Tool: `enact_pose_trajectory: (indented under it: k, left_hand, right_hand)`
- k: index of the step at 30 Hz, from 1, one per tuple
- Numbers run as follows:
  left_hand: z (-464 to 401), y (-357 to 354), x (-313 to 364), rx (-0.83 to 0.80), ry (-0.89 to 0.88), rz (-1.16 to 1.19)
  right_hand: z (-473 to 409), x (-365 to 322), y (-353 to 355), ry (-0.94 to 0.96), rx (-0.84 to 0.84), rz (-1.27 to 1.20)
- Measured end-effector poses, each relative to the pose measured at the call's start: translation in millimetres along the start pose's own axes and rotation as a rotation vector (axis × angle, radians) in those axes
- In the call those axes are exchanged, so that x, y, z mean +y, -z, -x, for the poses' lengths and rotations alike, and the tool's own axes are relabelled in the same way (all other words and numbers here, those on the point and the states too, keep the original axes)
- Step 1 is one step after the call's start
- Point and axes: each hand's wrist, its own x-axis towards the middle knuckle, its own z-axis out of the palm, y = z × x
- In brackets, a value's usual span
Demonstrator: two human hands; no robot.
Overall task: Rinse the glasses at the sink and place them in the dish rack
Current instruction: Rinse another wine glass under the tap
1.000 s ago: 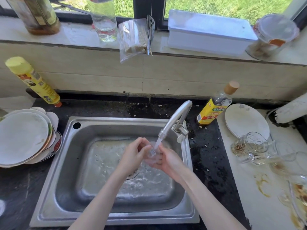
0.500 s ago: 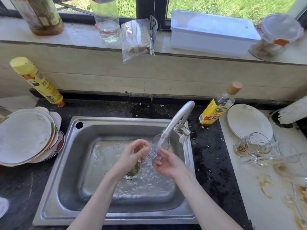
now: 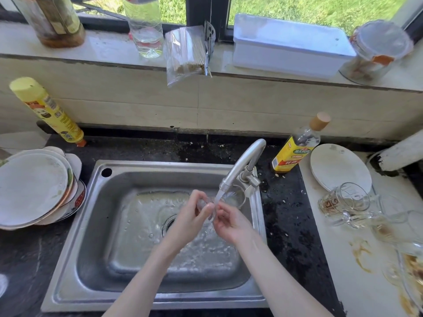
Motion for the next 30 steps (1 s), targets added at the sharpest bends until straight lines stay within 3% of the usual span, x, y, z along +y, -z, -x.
enact_pose_trajectory:
  k: [2, 8, 13, 20, 21, 25, 30]
  left_hand:
    - [0, -5, 3, 0.078, 0.047, 0.033]
    - [3, -13, -6, 0.038, 0.302, 0.132]
    - [3, -1, -17, -0.056, 0.454, 0.195]
    - [8, 11, -18, -0.076, 0.538, 0.485]
    - [10, 15, -18, -0.122, 0.516, 0.445]
    - [2, 24, -15, -0.301, 0.317, -0.074]
    - [-1, 9, -8, -0.298, 0.163, -0.176]
  right_hand:
    - [-2, 3, -1, 0.054, 0.007, 0.015]
    - [0, 9, -1, 0.259, 0.035, 0.252]
    - [3, -3, 3, 0.338, -0.148, 0.359]
    - [10, -27, 3, 0.426, -0.204, 0.462]
    - [9, -28, 5, 0.444, -0.199, 0.529]
    - [4, -23, 9, 0.496, -0.168, 0.772]
    - [4, -20, 6, 0.581, -0.133, 0.982]
